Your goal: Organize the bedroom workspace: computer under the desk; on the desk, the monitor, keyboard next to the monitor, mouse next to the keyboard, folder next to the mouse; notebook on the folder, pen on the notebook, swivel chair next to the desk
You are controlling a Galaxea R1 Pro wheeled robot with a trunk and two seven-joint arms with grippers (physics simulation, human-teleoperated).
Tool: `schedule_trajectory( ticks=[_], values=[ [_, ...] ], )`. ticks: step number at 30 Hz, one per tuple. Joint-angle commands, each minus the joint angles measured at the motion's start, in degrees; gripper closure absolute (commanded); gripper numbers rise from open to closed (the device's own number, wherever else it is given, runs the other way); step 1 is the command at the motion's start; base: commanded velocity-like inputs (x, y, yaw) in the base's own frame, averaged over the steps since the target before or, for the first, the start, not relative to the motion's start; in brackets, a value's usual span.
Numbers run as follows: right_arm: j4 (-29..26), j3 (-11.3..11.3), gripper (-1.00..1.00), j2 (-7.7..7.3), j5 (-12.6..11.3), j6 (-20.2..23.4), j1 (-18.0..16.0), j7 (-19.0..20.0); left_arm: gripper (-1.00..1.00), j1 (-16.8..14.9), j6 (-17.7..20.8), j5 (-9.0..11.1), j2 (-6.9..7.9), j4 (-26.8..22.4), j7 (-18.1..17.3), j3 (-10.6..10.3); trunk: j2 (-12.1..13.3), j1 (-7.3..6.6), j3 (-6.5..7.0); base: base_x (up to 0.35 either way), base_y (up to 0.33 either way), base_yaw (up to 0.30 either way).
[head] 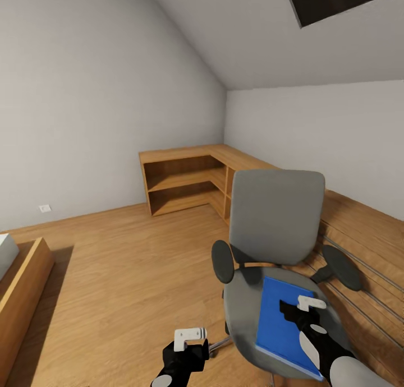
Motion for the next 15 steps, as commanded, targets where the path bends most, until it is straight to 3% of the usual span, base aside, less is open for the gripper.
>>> schedule_trajectory(
  ticks=[1,10,15],
  values=[
    [2.9,0.1,-1.00,-0.01,-0.6,-0.2,0.0,-0.1,-1.00,-0.1,-0.6,0.5,0.03,-0.1,0.1,-0.2,0.0,-0.01,-0.06,-0.082,0.000,0.000],
    [2.9,0.1,-1.00,-0.01,-0.6,-0.3,0.0,-0.1,-1.00,-0.1,-0.6,0.5,0.04,-0.1,0.2,-0.2,0.0,-0.01,-0.06,-0.037,0.000,0.000],
    [2.9,0.1,-1.00,-0.01,-0.6,-0.2,0.0,-0.1,-1.00,-0.1,-0.6,0.5,0.04,-0.1,0.2,-0.3,0.0,-0.01,-0.06,-0.232,0.000,0.000]
  ],
)
